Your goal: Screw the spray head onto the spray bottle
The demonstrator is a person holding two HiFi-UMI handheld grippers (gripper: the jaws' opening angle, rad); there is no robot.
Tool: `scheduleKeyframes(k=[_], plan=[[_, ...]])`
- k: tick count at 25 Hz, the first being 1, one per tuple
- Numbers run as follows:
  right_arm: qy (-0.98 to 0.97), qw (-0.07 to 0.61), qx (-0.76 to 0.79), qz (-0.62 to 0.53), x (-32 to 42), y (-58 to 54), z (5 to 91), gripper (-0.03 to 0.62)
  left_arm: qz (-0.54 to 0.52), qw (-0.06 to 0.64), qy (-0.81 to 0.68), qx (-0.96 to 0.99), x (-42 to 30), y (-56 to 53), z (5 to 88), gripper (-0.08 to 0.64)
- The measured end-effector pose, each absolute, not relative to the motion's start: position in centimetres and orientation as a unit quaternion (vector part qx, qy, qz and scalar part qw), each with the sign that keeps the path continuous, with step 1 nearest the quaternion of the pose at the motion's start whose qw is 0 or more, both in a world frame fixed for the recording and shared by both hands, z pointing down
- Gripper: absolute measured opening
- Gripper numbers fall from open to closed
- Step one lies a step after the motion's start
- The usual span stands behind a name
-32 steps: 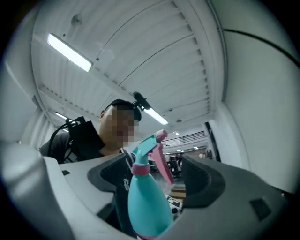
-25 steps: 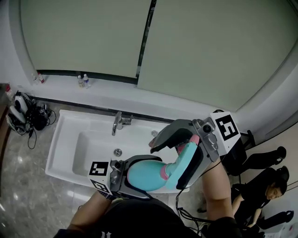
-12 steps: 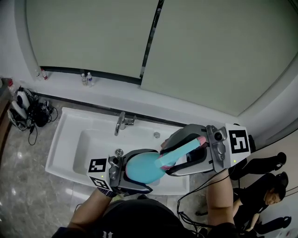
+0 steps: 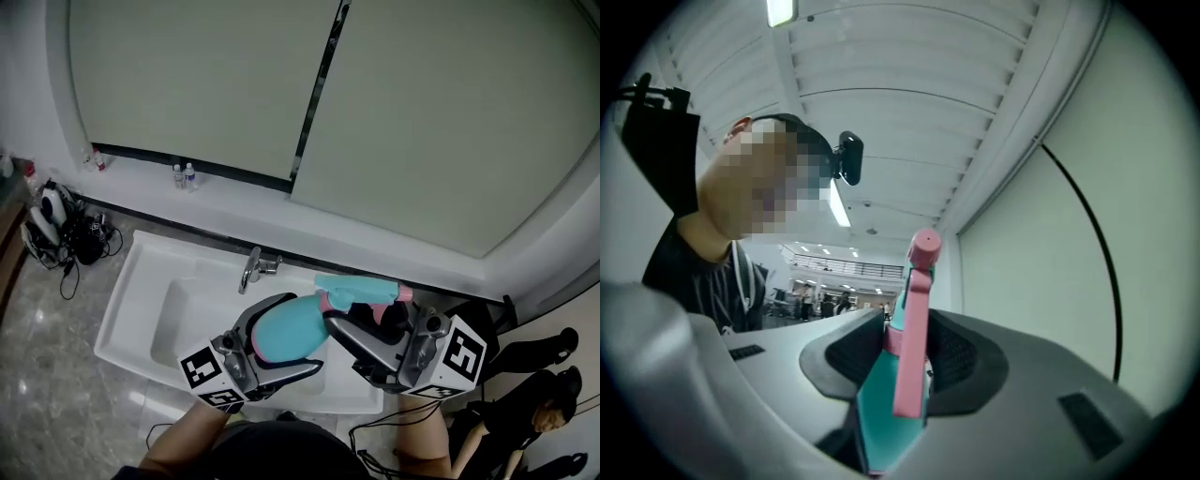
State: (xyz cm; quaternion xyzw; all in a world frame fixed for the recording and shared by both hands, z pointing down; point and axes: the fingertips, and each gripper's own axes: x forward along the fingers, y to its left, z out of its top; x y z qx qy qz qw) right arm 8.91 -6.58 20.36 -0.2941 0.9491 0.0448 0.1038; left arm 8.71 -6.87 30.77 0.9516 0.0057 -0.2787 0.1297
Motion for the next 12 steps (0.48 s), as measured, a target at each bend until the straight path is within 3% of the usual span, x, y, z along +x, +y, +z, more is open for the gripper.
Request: scheduleKeyframes(k=[12], plan=[[0.868, 0.207, -0.442, -0.089, 12.3, -9.8, 24.5, 0.132, -0.155, -0.078, -0.255, 0.951, 7.8, -10.1, 32.9, 0.471]])
